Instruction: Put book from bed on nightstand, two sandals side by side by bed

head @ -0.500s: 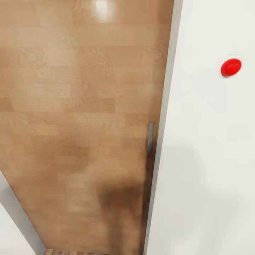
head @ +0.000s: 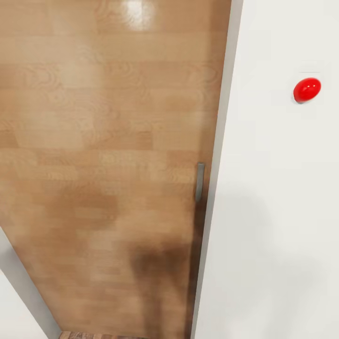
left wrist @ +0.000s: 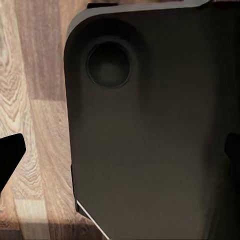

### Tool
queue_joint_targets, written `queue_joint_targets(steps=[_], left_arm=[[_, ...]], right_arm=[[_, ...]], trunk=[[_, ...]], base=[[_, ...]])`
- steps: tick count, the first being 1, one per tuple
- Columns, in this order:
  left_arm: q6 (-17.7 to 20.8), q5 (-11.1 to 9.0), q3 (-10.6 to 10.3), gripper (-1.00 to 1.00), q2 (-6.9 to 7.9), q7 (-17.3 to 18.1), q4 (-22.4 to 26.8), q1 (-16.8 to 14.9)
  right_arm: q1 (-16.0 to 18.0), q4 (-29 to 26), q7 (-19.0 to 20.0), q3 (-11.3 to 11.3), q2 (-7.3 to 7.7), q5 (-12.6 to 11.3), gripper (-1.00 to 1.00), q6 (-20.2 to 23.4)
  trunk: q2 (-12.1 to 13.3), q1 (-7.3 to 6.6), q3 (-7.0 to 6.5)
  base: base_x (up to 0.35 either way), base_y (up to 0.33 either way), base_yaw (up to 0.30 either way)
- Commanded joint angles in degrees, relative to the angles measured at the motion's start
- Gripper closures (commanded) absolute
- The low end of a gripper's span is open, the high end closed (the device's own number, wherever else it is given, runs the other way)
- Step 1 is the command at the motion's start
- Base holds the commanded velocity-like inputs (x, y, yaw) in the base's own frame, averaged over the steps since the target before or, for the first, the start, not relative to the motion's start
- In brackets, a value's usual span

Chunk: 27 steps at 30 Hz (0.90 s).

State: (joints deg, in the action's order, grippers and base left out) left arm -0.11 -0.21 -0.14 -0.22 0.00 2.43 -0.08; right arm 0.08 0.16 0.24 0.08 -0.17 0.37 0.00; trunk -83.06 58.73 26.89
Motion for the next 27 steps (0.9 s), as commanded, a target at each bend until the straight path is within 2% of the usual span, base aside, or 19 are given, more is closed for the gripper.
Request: queue_joint_targets(steps=[1,21,27], left_arm=[[0.0,-0.01,-0.02,-1.0,-0.01,0.0,0.36,0.0],[-0.2,-0.01,0.05,-1.0,-0.05,0.01,6.73,0.0],[-2.14,0.09,0.05,-1.0,-0.05,0.04,8.67,0.0]], right_arm=[[0.01,0.0,0.02,0.0,0.0,0.04,-1.0,0.0],[0.01,-0.03,0.02,-0.2,0.0,-0.28,-1.0,0.0],[0.01,-0.82,0.0,-0.54,0.14,-0.39,-1.0,-0.33]], trunk=[[-0.02,0.0,0.04],[-0.02,0.0,0.04],[-0.02,0.0,0.04]], base=[[0.0,0.0,0.0],[0.0,0.0,0.0],[0.0,0.0,0.0]])
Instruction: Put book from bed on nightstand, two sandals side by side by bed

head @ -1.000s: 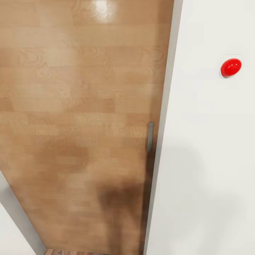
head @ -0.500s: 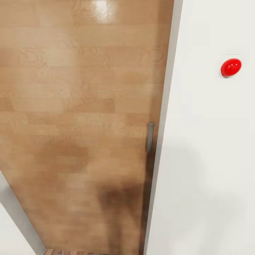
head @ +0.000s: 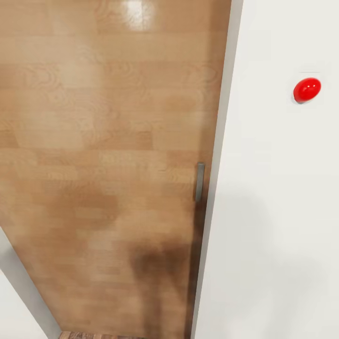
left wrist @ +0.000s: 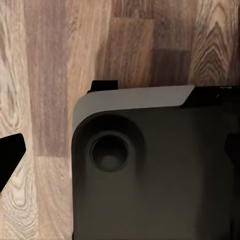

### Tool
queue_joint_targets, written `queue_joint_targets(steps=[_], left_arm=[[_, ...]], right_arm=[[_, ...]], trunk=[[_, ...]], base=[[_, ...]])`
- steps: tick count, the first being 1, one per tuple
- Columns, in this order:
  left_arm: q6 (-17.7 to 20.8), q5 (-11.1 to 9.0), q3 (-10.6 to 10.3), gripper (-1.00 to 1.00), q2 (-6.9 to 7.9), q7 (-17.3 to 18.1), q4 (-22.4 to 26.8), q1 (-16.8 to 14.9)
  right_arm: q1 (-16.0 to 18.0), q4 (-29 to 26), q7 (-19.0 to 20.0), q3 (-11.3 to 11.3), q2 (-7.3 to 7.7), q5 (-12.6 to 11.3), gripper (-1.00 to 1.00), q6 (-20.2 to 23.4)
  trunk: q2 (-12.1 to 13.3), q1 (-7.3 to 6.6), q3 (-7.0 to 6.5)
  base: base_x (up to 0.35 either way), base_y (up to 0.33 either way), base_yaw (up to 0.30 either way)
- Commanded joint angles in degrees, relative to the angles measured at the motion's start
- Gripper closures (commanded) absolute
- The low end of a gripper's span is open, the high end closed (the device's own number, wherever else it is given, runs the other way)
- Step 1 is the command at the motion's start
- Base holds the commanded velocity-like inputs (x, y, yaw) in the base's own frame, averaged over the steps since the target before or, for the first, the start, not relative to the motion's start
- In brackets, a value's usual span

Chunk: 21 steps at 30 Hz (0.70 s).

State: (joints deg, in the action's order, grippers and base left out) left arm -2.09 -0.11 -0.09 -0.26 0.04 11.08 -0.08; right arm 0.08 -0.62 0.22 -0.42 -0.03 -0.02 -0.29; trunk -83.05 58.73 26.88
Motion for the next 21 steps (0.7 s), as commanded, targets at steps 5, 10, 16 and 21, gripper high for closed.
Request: queue_joint_targets(steps=[5,10,16,21], left_arm=[[-1.76,0.13,-0.06,-1.0,-0.02,-0.19,1.63,-0.02],[-6.55,0.26,-0.09,-1.0,-1.0,-0.52,17.23,-0.08],[-6.73,0.24,-0.07,-1.0,-1.1,-0.33,20.08,-0.09],[-7.55,-0.14,0.11,-1.0,-0.86,-0.14,16.9,-0.09]], right_arm=[[0.01,-1.65,-0.07,-0.15,0.2,0.01,-1.0,-1.62],[0.01,-8.63,-0.12,-0.19,0.34,0.0,-1.0,-13.19],[0.01,-10.79,-0.13,-0.2,0.39,-0.1,-1.0,-16.73],[0.01,-11.17,-0.11,-0.2,0.47,-0.13,-1.0,-17.36]], trunk=[[-0.03,0.0,0.05],[-0.03,0.0,0.05],[-0.03,0.0,0.05],[-0.03,0.0,0.05]], base=[[0.0,0.0,0.0],[0.0,0.0,0.0],[0.0,0.0,0.0],[0.0,0.0,0.0]])
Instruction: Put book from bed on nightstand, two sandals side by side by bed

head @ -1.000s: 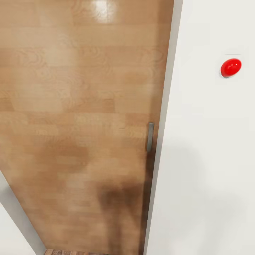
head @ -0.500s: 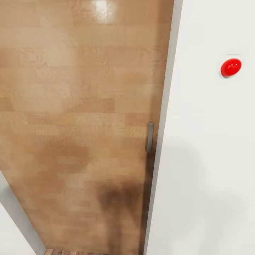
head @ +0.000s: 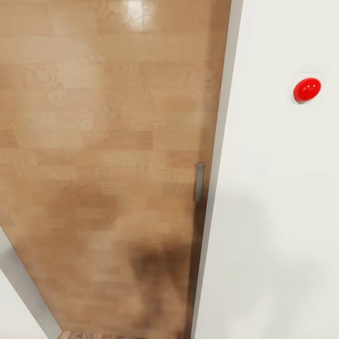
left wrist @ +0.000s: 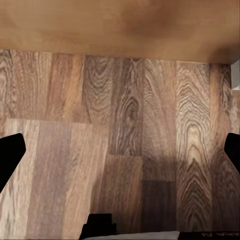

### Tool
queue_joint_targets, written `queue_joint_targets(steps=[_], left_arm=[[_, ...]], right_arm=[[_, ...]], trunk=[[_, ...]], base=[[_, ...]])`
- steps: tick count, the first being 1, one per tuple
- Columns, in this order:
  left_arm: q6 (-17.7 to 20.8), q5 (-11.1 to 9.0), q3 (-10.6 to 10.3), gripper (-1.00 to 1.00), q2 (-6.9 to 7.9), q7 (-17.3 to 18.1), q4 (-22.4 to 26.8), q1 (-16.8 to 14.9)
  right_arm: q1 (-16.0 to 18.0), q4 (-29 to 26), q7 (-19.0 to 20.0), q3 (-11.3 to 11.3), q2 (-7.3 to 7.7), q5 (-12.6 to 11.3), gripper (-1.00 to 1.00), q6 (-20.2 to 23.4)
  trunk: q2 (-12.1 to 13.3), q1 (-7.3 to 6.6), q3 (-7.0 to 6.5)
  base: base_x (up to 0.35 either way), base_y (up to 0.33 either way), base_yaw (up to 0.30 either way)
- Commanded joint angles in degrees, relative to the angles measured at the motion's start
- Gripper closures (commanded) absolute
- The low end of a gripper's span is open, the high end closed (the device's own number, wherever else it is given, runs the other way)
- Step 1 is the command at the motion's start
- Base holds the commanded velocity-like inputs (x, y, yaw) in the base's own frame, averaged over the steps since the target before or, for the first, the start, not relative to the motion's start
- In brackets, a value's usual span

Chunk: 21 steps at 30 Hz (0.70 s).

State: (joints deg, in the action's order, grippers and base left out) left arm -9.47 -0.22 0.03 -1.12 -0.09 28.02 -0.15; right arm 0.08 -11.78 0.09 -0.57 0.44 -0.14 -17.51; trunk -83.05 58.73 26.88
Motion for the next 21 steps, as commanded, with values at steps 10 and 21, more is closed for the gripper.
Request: queue_joint_targets(steps=[10,21], left_arm=[[-5.52,0.36,0.01,-1.0,0.05,-0.15,-5.18,-0.02],[-6.18,0.4,-0.03,-1.0,0.06,-0.17,-5.82,-0.02]], right_arm=[[0.01,0.04,0.05,-0.05,-0.07,-0.03,-1.0,-0.25],[0.01,0.41,0.47,-0.01,-0.09,-0.03,-1.0,-0.32]], trunk=[[-0.03,0.0,0.05],[-0.03,0.0,0.05]], base=[[0.0,0.0,0.0],[0.0,0.0,0.0]])
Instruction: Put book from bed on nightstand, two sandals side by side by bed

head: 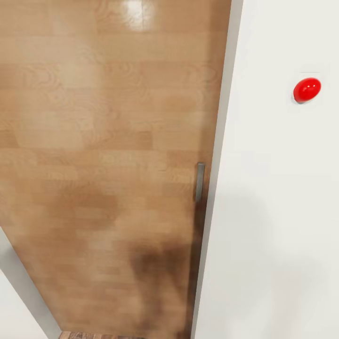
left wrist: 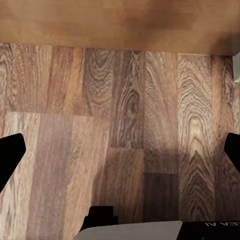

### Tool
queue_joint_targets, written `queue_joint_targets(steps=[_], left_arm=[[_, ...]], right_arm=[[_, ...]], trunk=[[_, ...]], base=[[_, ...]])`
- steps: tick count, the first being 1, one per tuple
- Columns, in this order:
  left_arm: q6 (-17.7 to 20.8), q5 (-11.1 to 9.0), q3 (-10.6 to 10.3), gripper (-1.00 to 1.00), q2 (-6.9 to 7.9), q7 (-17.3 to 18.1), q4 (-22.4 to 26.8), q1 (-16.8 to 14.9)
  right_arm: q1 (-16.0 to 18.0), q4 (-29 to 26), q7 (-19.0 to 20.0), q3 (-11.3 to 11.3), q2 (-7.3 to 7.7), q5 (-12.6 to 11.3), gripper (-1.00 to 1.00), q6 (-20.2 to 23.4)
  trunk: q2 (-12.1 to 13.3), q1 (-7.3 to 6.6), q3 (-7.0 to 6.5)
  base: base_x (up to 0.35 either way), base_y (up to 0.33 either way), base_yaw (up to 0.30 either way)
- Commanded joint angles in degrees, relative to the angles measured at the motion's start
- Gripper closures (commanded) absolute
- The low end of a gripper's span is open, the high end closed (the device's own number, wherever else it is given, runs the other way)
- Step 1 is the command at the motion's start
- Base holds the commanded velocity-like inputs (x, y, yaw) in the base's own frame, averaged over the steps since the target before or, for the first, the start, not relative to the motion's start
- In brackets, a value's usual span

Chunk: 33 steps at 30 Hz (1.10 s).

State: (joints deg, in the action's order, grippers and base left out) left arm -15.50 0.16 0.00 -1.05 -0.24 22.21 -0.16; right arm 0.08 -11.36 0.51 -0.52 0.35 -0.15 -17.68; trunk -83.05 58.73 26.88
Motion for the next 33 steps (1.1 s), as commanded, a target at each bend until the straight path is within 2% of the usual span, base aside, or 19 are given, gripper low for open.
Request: queue_joint_targets(steps=[1,12,33], left_arm=[[-0.17,0.02,0.0,-1.0,-0.01,-0.03,-0.02,-0.02],[-0.28,0.02,0.0,-1.0,0.0,-0.03,-0.05,-0.02],[-0.32,0.02,0.0,-1.0,-0.09,-0.03,-0.06,-0.02]], right_arm=[[0.01,-0.02,0.06,-0.06,0.0,-0.04,-1.0,-0.15],[0.01,-0.01,0.02,-0.11,0.0,-0.02,-1.0,-0.16],[0.01,-0.06,-0.27,-0.09,0.0,-0.02,-1.0,-0.2]], trunk=[[-0.03,0.0,0.05],[-0.03,0.0,0.07],[-0.03,0.0,0.15]], base=[[0.0,0.0,0.0],[0.0,0.0,0.033],[0.0,0.0,0.271]])
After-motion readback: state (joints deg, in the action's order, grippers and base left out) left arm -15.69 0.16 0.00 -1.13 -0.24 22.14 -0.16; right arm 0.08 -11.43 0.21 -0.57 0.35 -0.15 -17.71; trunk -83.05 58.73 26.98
